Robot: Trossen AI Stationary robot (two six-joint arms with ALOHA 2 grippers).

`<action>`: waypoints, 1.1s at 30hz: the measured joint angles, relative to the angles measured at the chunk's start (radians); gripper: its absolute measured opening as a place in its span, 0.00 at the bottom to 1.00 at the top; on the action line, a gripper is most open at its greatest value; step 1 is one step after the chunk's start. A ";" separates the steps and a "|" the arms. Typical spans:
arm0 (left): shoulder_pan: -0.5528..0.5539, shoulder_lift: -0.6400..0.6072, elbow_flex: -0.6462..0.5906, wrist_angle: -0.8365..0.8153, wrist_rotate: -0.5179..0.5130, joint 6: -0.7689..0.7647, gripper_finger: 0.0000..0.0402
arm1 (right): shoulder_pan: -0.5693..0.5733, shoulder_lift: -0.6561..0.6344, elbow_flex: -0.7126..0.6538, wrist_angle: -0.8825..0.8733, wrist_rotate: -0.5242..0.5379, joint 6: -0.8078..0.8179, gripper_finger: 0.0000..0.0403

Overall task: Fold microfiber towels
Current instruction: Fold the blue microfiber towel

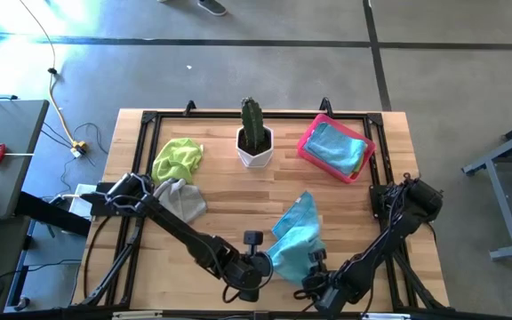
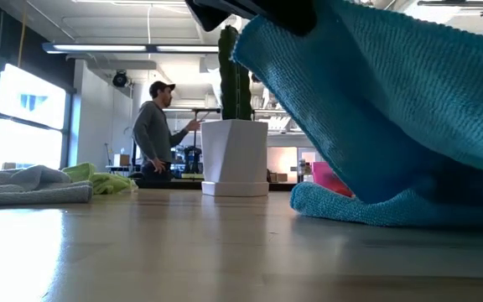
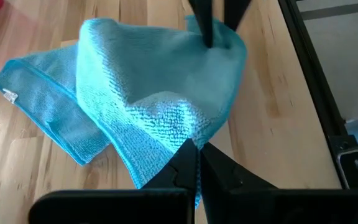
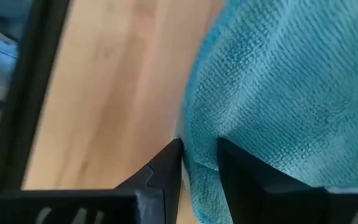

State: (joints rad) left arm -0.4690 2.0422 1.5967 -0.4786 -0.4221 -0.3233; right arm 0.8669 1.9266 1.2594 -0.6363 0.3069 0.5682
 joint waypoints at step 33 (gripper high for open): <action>-0.039 -0.406 0.000 -0.361 -0.180 0.133 0.00 | -0.099 -0.048 0.592 -0.924 0.411 -0.065 0.00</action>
State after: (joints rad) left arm -0.5081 1.6362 1.5969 -0.8395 -0.6022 -0.1898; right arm 0.7675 1.8786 1.8518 -1.5601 0.7175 0.5036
